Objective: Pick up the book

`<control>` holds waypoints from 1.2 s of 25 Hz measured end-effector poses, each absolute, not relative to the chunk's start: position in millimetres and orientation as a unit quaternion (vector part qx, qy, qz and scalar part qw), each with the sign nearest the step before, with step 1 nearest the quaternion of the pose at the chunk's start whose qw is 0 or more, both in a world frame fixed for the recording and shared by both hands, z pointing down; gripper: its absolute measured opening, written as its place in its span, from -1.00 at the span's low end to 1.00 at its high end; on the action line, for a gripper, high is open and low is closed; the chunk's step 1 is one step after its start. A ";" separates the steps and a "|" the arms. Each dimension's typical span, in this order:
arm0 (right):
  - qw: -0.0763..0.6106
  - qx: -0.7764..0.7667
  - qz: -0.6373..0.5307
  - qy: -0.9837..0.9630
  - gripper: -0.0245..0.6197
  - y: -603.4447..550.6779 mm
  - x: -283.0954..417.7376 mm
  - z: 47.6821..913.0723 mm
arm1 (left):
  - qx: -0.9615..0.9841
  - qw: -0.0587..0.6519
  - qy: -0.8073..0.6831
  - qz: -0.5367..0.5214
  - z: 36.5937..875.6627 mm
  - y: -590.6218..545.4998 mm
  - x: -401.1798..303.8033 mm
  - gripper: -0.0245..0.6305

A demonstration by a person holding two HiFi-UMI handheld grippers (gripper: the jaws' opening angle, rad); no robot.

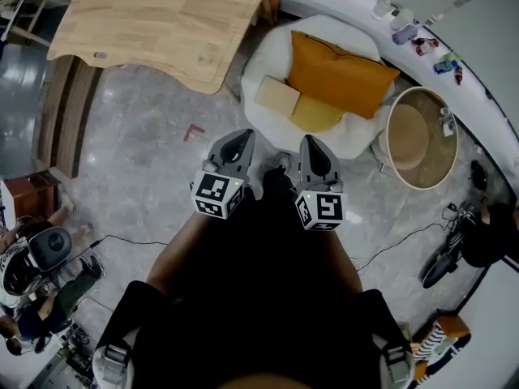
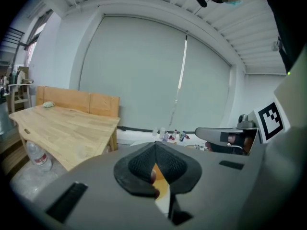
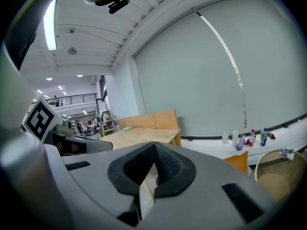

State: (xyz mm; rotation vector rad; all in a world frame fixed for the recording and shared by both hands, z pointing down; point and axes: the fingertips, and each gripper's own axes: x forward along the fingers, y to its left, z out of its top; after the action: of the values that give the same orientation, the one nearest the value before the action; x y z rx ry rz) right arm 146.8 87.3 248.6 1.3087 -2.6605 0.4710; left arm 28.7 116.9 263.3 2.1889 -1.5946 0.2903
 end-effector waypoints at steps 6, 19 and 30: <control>0.075 0.420 0.167 -0.889 -0.92 62.3 144.8 256.5 | 0.774 0.221 -0.583 0.111 273.7 94.7 27.2 -0.93; 0.086 0.444 0.179 -0.874 -0.92 17.8 120.4 278.9 | 0.786 0.236 -0.558 0.123 304.2 34.1 0.7 -0.93; 0.128 0.449 0.211 -0.859 -0.92 -28.4 91.3 331.6 | 0.781 0.269 -0.545 0.143 359.1 -9.8 -18.0 -0.93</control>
State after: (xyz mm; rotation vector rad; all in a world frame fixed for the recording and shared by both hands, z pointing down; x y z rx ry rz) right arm 91.3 -28.4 331.6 1.3058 -2.4988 0.6142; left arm -18.0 -9.8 359.1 2.1046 -1.4703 0.3855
